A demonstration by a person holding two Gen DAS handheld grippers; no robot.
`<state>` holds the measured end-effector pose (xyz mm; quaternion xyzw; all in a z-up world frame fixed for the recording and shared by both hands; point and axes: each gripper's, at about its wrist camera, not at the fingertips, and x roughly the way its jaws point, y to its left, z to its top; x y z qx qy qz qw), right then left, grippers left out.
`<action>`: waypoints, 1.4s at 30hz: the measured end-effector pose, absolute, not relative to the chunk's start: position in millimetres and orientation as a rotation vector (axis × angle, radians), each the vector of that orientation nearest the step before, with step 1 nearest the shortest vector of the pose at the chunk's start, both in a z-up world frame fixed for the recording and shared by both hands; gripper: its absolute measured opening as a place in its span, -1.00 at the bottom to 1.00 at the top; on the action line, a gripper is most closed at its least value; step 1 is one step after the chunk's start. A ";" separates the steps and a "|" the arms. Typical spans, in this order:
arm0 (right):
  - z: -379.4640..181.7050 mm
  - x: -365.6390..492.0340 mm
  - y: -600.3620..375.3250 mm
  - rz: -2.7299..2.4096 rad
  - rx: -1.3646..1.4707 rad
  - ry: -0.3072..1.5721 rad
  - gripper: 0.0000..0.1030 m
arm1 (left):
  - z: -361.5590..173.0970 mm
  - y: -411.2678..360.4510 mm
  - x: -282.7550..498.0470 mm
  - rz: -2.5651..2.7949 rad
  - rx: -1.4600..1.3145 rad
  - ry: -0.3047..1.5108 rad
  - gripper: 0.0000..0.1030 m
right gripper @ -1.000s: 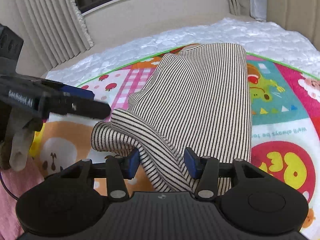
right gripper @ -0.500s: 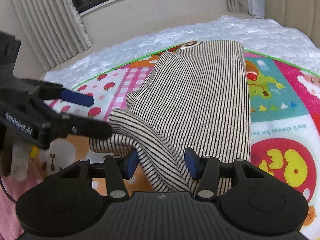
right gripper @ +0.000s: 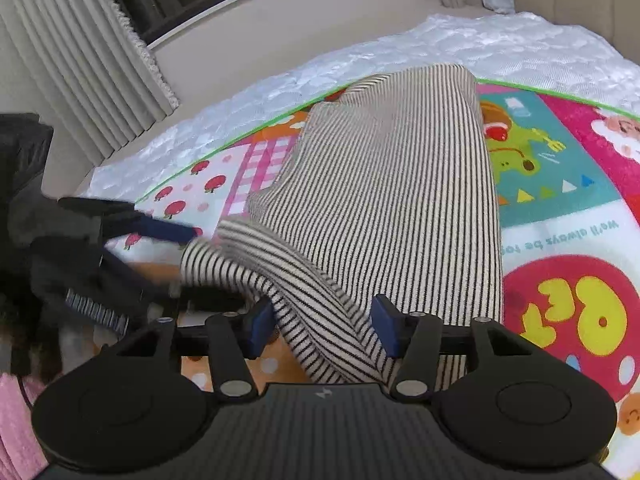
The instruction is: Fold clothes
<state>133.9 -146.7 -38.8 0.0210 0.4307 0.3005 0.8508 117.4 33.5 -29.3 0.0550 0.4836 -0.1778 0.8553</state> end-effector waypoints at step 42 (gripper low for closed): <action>1.6 25.7 -75.4 0.859 -1.056 0.653 -1.00 | -12.7 92.9 171.4 -0.316 -0.028 0.864 1.00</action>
